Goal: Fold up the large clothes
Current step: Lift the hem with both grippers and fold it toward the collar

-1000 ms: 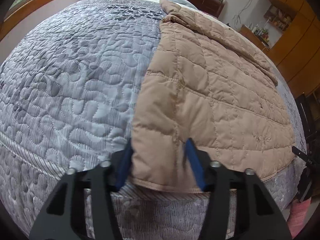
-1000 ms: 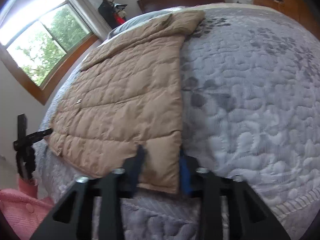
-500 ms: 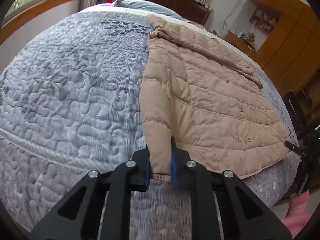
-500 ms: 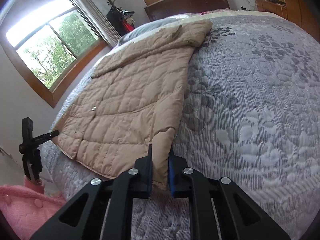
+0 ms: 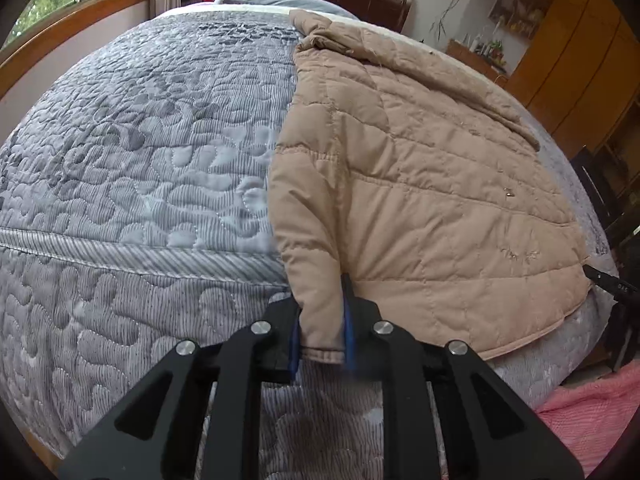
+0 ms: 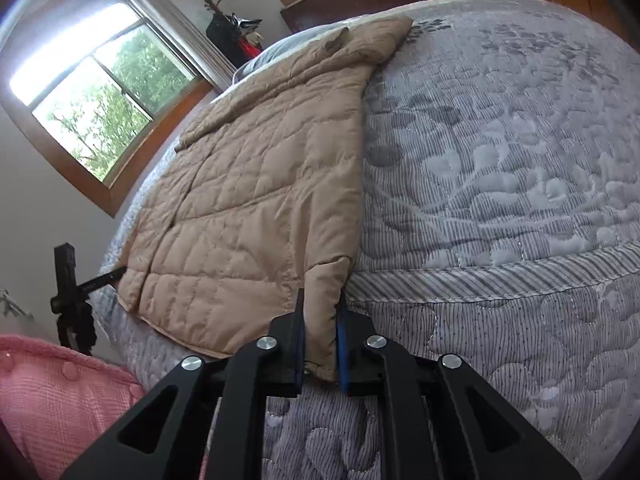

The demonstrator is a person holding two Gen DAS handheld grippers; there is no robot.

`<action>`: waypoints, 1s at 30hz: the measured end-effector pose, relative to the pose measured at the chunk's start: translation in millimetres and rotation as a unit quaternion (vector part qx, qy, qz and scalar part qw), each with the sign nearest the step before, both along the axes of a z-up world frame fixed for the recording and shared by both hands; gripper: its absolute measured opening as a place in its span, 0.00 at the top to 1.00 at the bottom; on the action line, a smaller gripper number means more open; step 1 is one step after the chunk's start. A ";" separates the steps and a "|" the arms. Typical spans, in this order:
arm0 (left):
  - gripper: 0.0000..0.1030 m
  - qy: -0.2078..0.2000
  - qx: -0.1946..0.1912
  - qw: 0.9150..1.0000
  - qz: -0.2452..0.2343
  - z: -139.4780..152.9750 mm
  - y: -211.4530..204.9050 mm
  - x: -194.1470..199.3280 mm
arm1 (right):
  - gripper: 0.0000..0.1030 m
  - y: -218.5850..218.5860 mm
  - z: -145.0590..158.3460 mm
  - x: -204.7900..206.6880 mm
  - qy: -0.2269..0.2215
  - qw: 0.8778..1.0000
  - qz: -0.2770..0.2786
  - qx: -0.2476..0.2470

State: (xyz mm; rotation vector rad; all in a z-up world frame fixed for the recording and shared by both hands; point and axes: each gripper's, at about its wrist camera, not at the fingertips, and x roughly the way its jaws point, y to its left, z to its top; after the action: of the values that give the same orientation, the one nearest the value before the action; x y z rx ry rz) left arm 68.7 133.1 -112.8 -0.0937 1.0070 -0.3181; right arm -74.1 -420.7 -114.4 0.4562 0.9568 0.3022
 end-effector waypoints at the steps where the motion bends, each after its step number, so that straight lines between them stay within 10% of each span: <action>1: 0.85 -0.003 -0.002 1.000 0.000 1.9 0.7 -1.2 | 0.88 -0.6 2.1 -0.1 -0.003 1.000 0.000 0.002; 12: 0.86 -0.071 -0.093 0.993 -0.014 70.2 5.2 20.2 | 0.89 -16.8 65.0 11.8 -0.080 0.996 0.005 0.044; 30: 0.86 -0.128 -0.074 0.989 0.021 139.7 -50.9 248.0 | 0.89 -46.1 152.2 219.9 -0.068 0.997 -0.001 0.035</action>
State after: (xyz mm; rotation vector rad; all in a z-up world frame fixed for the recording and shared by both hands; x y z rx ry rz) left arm 316.7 82.2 26.9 -0.2031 0.7251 -0.3559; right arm 145.7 -466.9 37.9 0.4946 0.8146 0.3625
